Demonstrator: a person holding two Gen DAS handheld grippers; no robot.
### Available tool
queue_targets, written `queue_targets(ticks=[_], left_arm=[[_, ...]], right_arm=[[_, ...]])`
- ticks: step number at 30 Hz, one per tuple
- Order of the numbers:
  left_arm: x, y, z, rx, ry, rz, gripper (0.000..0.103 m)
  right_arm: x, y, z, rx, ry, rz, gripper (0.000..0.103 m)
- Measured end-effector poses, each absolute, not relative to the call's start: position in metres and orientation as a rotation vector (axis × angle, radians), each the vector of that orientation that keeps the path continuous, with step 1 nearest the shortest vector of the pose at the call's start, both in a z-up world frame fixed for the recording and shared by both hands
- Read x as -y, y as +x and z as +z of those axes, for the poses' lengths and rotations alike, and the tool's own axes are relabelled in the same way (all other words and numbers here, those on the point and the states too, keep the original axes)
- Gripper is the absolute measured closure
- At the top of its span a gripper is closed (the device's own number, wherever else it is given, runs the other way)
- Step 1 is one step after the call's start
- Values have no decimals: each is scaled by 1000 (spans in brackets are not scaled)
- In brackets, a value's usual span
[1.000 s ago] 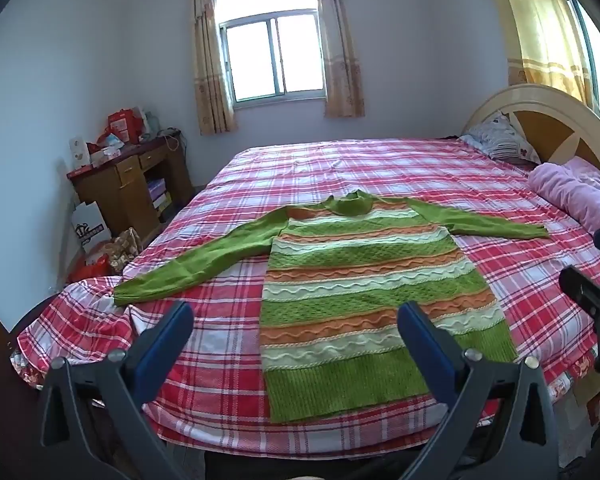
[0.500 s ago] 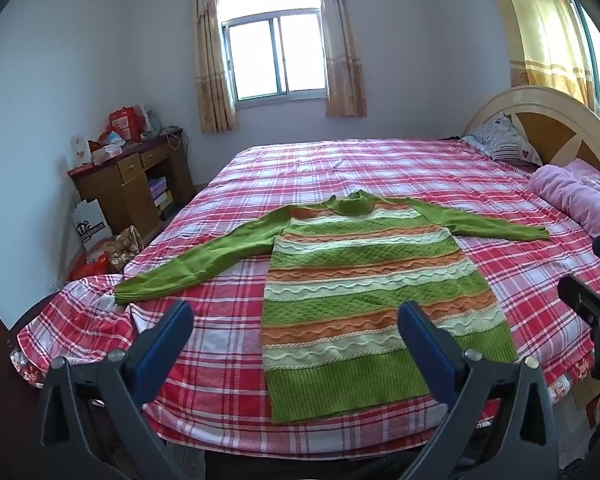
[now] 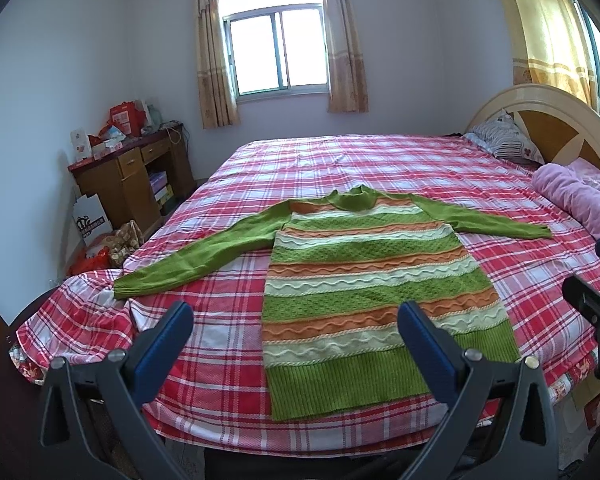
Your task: Fold small clothes
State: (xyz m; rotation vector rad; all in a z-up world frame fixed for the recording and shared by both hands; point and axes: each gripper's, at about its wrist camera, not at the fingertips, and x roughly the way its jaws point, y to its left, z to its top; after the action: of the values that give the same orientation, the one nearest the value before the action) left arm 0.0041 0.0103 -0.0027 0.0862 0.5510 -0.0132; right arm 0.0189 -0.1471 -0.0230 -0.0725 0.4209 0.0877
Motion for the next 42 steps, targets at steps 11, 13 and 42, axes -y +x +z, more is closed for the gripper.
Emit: queue_targets(ticks=[11, 13, 42], left_arm=[[-10, 5, -4, -554, 87, -11, 0], [-10, 5, -4, -555, 88, -12, 0], [-13, 5, -9, -565, 86, -9, 0]], right_arm=[[146, 20, -24, -425, -71, 89, 1], [146, 20, -24, -425, -72, 88, 1], [145, 22, -29, -443, -74, 94, 1]])
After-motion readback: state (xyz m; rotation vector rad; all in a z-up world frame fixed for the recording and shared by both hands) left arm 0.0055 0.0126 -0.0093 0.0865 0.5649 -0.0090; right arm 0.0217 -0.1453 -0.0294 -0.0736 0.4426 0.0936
